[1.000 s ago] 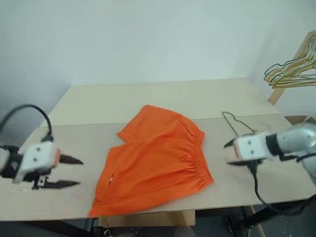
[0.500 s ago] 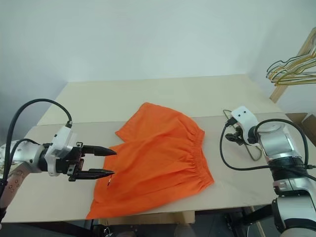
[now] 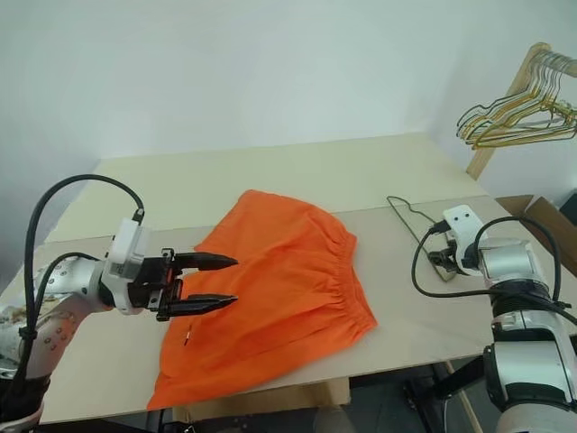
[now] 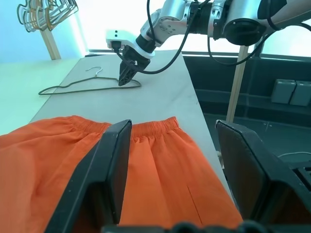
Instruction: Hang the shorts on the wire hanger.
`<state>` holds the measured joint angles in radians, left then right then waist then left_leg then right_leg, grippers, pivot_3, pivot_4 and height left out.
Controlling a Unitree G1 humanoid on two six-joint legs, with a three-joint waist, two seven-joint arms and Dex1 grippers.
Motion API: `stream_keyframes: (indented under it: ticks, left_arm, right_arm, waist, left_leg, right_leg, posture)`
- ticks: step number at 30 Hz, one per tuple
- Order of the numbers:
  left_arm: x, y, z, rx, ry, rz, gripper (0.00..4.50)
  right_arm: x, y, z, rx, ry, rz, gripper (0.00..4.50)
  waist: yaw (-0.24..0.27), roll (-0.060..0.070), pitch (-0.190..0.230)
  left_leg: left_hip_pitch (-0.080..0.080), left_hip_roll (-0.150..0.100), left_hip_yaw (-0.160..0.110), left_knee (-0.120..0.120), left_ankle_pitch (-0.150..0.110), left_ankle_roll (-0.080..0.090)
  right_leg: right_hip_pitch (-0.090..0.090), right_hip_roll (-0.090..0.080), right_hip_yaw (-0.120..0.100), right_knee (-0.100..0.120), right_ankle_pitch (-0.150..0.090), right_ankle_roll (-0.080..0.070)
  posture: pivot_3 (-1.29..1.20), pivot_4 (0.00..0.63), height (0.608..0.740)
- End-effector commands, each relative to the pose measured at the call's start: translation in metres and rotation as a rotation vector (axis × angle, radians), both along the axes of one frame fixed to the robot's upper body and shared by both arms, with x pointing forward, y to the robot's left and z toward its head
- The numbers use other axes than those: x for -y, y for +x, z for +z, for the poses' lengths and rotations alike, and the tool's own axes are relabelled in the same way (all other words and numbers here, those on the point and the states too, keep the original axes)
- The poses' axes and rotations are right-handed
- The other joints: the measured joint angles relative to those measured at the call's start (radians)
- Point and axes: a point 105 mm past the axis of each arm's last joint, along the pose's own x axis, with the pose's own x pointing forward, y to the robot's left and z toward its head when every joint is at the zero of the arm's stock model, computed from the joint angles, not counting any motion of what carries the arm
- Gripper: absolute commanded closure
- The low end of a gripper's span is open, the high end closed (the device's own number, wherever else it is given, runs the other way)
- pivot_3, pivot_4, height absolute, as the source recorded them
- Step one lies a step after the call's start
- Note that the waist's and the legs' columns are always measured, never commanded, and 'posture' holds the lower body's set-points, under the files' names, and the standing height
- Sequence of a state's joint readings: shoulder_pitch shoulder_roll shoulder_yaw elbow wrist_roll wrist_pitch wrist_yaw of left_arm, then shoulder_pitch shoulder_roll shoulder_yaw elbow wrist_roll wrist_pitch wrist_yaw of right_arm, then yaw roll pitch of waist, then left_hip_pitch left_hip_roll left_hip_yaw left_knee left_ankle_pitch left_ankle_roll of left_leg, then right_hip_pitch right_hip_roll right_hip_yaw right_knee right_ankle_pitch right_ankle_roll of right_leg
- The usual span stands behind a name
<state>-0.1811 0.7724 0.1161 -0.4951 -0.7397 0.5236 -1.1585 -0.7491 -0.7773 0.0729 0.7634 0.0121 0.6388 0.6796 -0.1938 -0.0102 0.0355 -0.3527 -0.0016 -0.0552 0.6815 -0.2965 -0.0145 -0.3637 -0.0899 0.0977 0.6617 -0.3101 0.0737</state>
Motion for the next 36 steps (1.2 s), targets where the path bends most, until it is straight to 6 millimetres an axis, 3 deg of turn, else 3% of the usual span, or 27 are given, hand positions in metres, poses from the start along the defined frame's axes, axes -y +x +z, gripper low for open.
stream_keyframes:
  ticks: [1,14,23,28,31,33,36]
  left_arm:
    - [0.0,-0.004,0.003,0.034,0.023,-0.005,1.52]
    - [0.0,-0.005,-0.001,0.041,0.058,0.006,1.52]
    - [0.001,-0.003,0.0,0.053,0.061,0.01,1.48]
    - [0.001,-0.001,0.0,0.061,0.064,0.015,1.48]
    - [0.003,0.01,0.001,0.069,0.03,0.088,1.48]
    - [0.004,0.026,0.006,0.041,-0.037,0.198,1.48]
    - [0.001,0.058,0.018,-0.089,-0.216,0.401,1.48]
  right_arm:
    - [-0.006,0.009,0.013,0.044,0.02,0.042,1.51]
    - [-0.005,-0.001,-0.02,-0.077,0.016,0.064,1.51]
    - [-0.003,-0.005,-0.031,-0.129,-0.036,0.083,4.48]
    - [-0.003,-0.005,-0.034,-0.134,-0.055,0.088,4.48]
    - [-0.005,0.004,-0.022,-0.045,-0.062,0.094,4.48]
    - [-0.008,0.018,0.001,0.098,-0.092,0.1,4.48]
    - [-0.037,0.031,0.057,0.374,-0.063,0.175,4.48]
  waist:
    - [-0.001,0.0,0.0]
    - [0.003,0.0,0.0]
    - [0.014,-0.004,-0.002]
    - [0.014,-0.007,-0.004]
    - [0.014,-0.008,-0.005]
    - [0.018,-0.008,-0.005]
    - [0.024,-0.005,-0.004]
  left_leg:
    - [0.0,0.0,0.0,0.0,0.0,0.0]
    - [0.005,0.0,-0.002,0.0,0.0,0.0]
    - [0.011,0.0,-0.003,0.0,0.0,0.0]
    - [0.011,0.0,-0.003,0.0,0.0,0.0]
    - [0.011,0.0,-0.003,0.0,0.0,0.0]
    - [0.011,0.0,-0.003,0.0,0.0,0.0]
    - [0.01,0.0,-0.003,0.0,0.0,0.0]
  right_leg:
    - [0.0,0.0,0.0,0.0,0.0,0.0]
    - [0.008,0.0,-0.002,-0.003,0.0,0.0]
    - [0.014,0.0,-0.002,-0.004,0.0,0.001]
    - [0.014,0.0,-0.002,-0.005,0.0,0.001]
    - [0.014,0.0,-0.002,-0.005,0.0,0.001]
    - [0.015,0.0,-0.002,-0.005,0.001,0.001]
    - [0.014,-0.001,-0.002,-0.005,0.001,0.002]
  posture:
    - [-0.11,0.0,0.74]
    - [-0.09,0.0,0.74]
    - [-0.09,0.0,0.74]
    - [-0.09,0.0,0.74]
    - [-0.09,0.0,0.74]
    - [-0.09,0.0,0.74]
    - [-0.09,0.0,0.74]
